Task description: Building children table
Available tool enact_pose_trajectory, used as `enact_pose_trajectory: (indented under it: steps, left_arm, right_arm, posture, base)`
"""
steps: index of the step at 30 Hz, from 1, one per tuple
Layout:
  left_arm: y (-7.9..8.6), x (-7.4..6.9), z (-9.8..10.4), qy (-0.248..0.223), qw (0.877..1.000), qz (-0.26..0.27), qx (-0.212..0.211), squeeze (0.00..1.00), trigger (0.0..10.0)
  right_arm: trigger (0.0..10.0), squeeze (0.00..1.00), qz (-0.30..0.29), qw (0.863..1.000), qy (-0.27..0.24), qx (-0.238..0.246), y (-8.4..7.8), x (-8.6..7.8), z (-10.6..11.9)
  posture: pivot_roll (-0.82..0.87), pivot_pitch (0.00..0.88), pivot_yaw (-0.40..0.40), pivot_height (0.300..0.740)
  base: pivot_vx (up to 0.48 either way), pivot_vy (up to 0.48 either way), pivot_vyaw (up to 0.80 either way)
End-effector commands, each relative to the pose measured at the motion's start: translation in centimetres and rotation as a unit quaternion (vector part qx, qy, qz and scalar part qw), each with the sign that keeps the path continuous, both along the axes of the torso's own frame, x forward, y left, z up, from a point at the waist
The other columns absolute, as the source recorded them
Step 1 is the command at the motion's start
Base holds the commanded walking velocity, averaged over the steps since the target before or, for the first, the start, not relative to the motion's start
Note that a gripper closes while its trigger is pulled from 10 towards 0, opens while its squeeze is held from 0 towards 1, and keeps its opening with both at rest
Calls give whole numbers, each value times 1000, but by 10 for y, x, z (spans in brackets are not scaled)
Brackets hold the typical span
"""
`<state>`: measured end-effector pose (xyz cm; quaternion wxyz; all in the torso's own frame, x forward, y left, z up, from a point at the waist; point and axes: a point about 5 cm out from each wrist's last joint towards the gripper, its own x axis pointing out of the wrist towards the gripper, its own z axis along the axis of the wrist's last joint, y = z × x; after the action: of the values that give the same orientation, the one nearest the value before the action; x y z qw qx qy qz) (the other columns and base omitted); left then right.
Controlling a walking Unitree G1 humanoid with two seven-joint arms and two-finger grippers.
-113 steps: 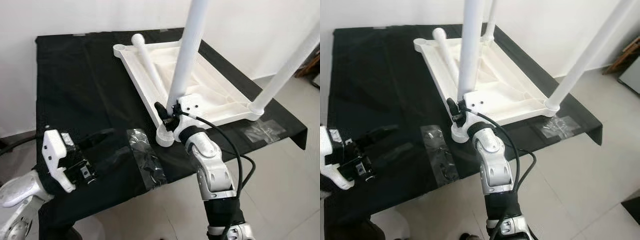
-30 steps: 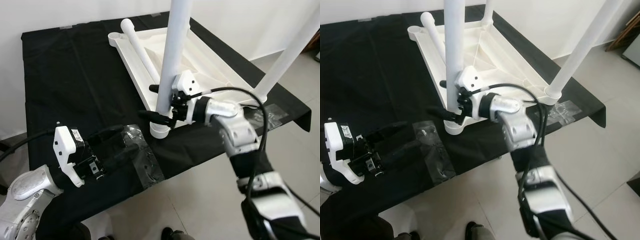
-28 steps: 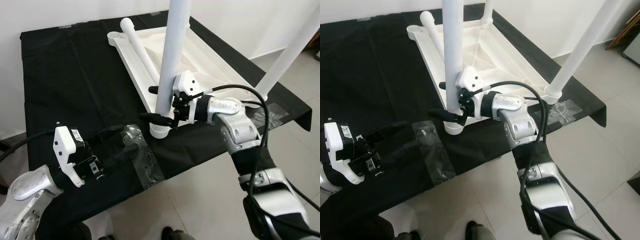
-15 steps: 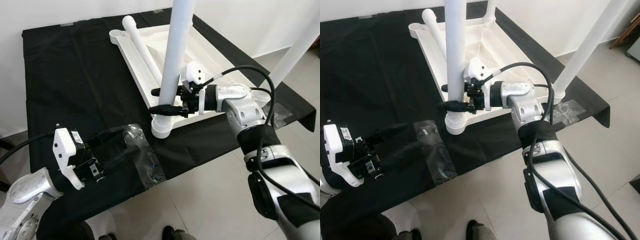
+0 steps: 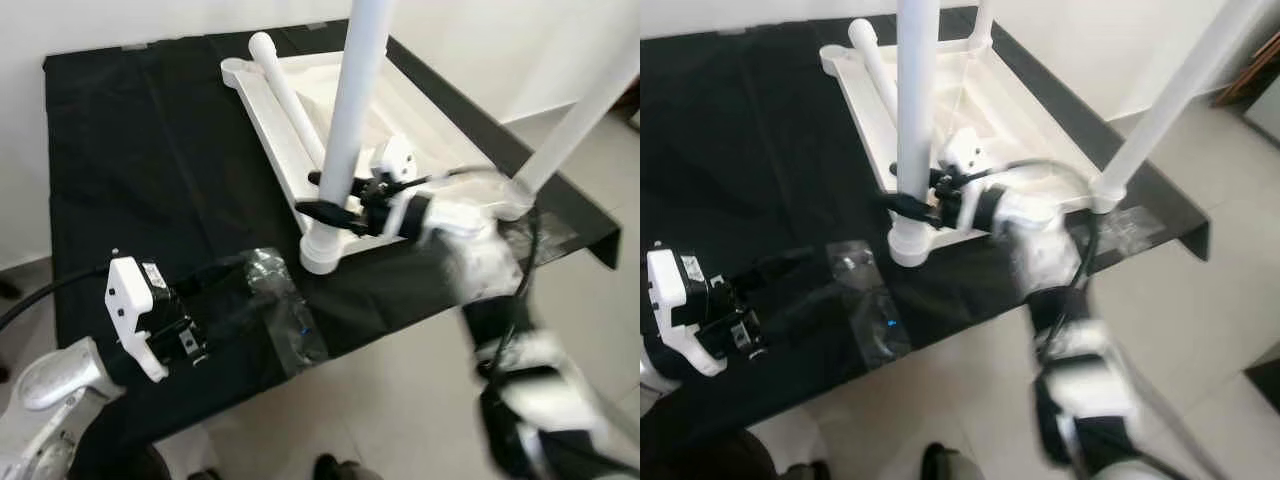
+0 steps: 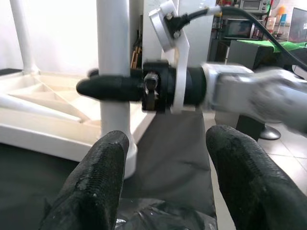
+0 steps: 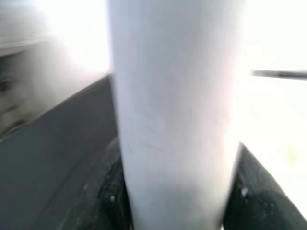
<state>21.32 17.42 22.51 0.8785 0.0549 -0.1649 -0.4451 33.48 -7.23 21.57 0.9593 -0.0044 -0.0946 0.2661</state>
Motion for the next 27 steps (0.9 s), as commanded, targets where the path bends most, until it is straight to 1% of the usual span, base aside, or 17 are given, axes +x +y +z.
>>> enact_pose_trajectory:
  steps: [1,2,3,6,7,9,10,12,13,14,16,18,20,21,22,23,27]
  left_arm:
    - [0,-4,0,1,1000,-5,8,0,10000]
    - [0,-3,0,0,1000,-8,10,0,10000]
    - [0,-3,0,0,1000,-8,10,0,10000]
    - [-4,2,2,-7,1000,-15,5,0,10000]
    - [-5,2,2,-8,1000,-17,5,0,10000]
    - [-6,2,1,-8,1000,-18,4,0,10000]
    - [-6,2,0,-7,1000,-18,5,0,10000]
    - [-6,2,0,-7,1000,-18,5,0,10000]
    - [-6,2,-1,-7,1000,-18,5,0,10000]
    - [-7,2,0,-8,1000,-19,5,0,10000]
    - [-8,2,1,-9,1000,-20,4,0,10000]
    - [-9,2,1,-10,1000,-22,3,0,10000]
    - [-9,2,1,-10,1000,-23,3,0,10000]
    - [-11,2,0,-9,1000,-25,2,0,10000]
    - [-11,2,0,-9,1000,-25,2,0,10000]
    - [-13,2,-1,-8,1000,-28,1,0,10000]
    - [-20,0,-2,-5,999,-38,-4,0,10000]
  right_arm:
    - [0,0,-44,985,155,-54,-7,-14,-66]
    - [0,0,46,985,142,-82,13,-28,-71]
    - [0,0,46,985,142,-82,13,-28,-71]
    - [0,0,-8,989,129,-69,-11,4,-55]
    - [784,0,-11,990,124,-69,-16,10,-48]
    - [784,0,-6,990,121,-72,-17,12,-45]
    - [10000,0,3,990,118,-75,-18,14,-42]
    - [10000,0,2,991,117,-68,-18,14,-38]
    - [10000,471,-1,991,112,-71,-22,16,-34]
    - [10000,1000,19,992,107,-69,-23,21,-27]
    - [10000,1000,22,992,106,-67,-24,20,-22]
    - [10000,1000,98,992,31,-78,-18,22,12]
    - [10000,1000,124,989,8,-84,-17,22,20]
    - [10000,0,160,982,-12,-98,-18,24,26]
    - [10000,0,160,982,-12,-98,-18,24,26]
    - [10000,0,191,975,-26,-112,-20,26,31]
    - [10000,0,236,959,-41,-148,-26,34,38]
  posture:
    - [113,272,-121,740]
    - [105,256,-122,740]
    - [105,256,-122,740]
    - [100,237,-128,740]
    - [101,234,-128,740]
    - [101,232,-127,740]
    - [104,229,-126,740]
    - [104,229,-126,740]
    - [111,228,-125,740]
    - [110,229,-126,740]
    - [109,229,-124,740]
    - [99,231,-119,740]
    - [95,232,-119,740]
    - [99,237,-123,740]
    - [99,237,-123,740]
    - [100,238,-124,740]
    - [105,248,-127,740]
  base:
    - [0,0,0]
    - [0,0,0]
    - [0,0,0]
    - [0,0,0]
    - [0,0,0]
    - [0,0,0]
    - [0,0,0]
    - [0,0,0]
    - [0,0,0]
    - [0,0,0]
    - [0,0,0]
    - [0,0,0]
    - [0,0,0]
    - [0,0,0]
    - [0,0,0]
    - [0,0,0]
    - [0,0,0]
